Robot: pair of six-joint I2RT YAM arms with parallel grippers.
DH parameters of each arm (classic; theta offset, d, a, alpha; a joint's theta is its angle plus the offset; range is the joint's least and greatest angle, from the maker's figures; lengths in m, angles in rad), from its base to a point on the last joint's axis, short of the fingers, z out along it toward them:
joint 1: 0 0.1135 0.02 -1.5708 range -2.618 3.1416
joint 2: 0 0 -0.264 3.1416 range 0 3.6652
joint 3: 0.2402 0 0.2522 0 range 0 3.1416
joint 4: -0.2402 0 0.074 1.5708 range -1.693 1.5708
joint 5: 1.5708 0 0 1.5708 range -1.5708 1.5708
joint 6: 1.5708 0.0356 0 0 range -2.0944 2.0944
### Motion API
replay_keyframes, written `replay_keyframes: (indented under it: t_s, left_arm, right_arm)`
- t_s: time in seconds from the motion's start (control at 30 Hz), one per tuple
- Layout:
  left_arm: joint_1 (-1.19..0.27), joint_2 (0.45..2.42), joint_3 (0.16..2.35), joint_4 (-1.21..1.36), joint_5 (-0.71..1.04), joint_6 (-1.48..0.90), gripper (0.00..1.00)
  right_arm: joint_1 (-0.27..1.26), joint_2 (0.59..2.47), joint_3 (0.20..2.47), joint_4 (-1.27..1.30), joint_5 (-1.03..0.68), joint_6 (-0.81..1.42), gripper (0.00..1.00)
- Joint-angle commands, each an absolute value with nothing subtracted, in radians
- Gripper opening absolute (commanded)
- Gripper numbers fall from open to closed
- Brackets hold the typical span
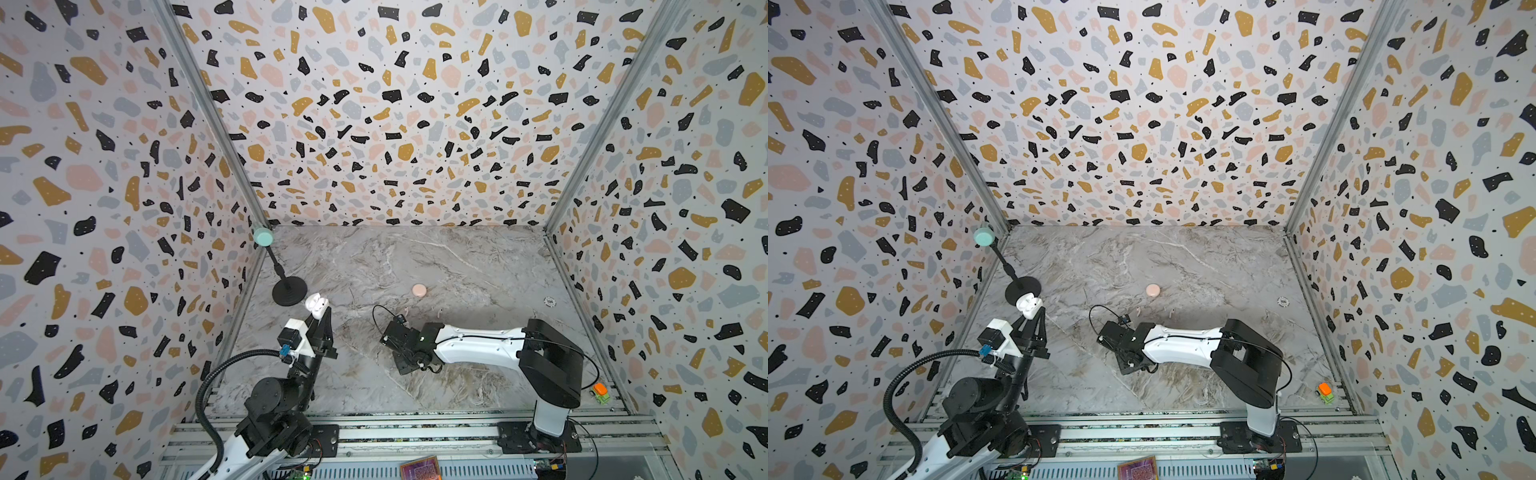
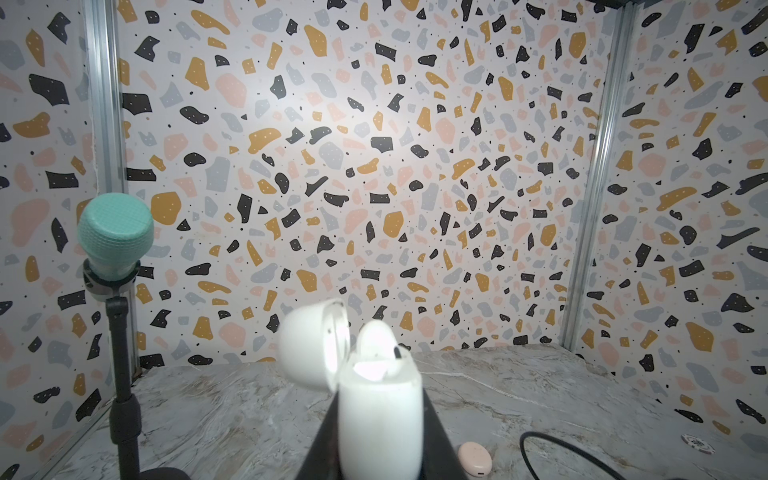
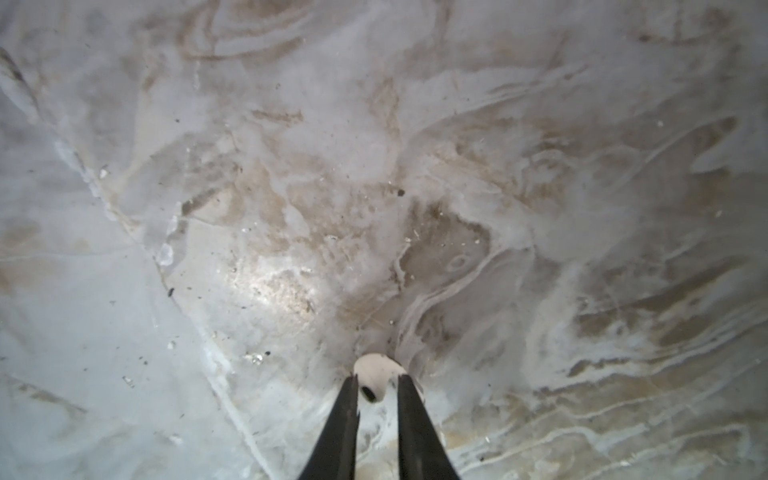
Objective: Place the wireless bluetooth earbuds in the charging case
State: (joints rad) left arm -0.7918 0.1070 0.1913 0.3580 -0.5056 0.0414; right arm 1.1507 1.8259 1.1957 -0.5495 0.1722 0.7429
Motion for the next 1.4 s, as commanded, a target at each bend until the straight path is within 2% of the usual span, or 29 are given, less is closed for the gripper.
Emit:
replay_keyframes:
  t_s: [0.0,0.47,0.93,1.37]
  left_arm:
    - [-0.785,0.109,0.202,0.393,-0.504,0.046,0.00]
    - [-0.785,0.108,0.201,0.393,-0.504,0.045,0.00]
    - [-0.785,0.106,0.203,0.391,-0.503,0.044,0.00]
    - [-0.785,0.106,0.202,0.391,-0.503,0.041,0.00]
  right_arm:
    - [1.155,1.835,1.200,-0.572,0.186,0.730,0.20]
    - [1.154,1.853,1.199,-0.559,0.175,0.733,0.17]
    - [1.142,1.876,1.218,-0.693,0.318,0.873,0.12]
    - [1.161,1.910,1.269,-0.721,0.338,0.891,0.10]
